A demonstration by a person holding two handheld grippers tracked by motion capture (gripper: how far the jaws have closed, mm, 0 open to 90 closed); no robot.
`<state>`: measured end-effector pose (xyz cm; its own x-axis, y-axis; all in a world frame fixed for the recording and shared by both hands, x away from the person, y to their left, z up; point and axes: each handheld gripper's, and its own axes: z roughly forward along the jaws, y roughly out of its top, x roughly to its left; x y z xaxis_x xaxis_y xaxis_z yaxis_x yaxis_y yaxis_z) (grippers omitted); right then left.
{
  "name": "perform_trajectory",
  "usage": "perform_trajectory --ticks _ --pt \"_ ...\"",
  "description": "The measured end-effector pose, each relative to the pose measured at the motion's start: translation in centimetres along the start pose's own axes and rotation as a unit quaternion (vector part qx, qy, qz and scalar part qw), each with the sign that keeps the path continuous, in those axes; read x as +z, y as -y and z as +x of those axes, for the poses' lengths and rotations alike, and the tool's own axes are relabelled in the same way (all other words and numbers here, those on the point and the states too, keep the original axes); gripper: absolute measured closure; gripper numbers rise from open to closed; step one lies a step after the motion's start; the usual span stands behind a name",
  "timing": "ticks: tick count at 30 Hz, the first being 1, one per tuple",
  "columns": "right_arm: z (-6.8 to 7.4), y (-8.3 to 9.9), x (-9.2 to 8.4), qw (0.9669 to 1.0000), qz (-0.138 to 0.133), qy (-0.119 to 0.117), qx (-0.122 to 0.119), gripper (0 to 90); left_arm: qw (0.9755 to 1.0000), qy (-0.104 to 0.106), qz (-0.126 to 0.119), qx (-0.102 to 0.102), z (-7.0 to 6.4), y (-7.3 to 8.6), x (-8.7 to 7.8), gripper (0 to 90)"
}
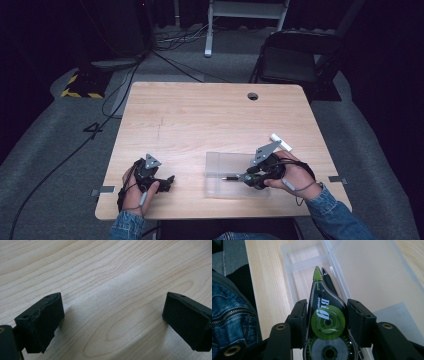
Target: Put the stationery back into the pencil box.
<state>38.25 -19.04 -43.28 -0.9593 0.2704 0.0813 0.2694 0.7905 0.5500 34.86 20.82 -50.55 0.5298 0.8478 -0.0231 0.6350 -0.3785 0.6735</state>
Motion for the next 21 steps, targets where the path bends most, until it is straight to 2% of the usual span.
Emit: perform_trajectory --ticks 10,21 --pt "-0.2 0.5 1.2 0.9992 0.036 -0.007 -0.019 53.0 1.0000 0.000 -0.001 0.000 0.0 0.0 0.0 4.2" --pt "-0.3 0.7 1.6 0.9984 0.052 -0.009 -0.022 53.0 1.0000 0.000 -0.001 0.000 0.0 0.0 0.0 4.1"
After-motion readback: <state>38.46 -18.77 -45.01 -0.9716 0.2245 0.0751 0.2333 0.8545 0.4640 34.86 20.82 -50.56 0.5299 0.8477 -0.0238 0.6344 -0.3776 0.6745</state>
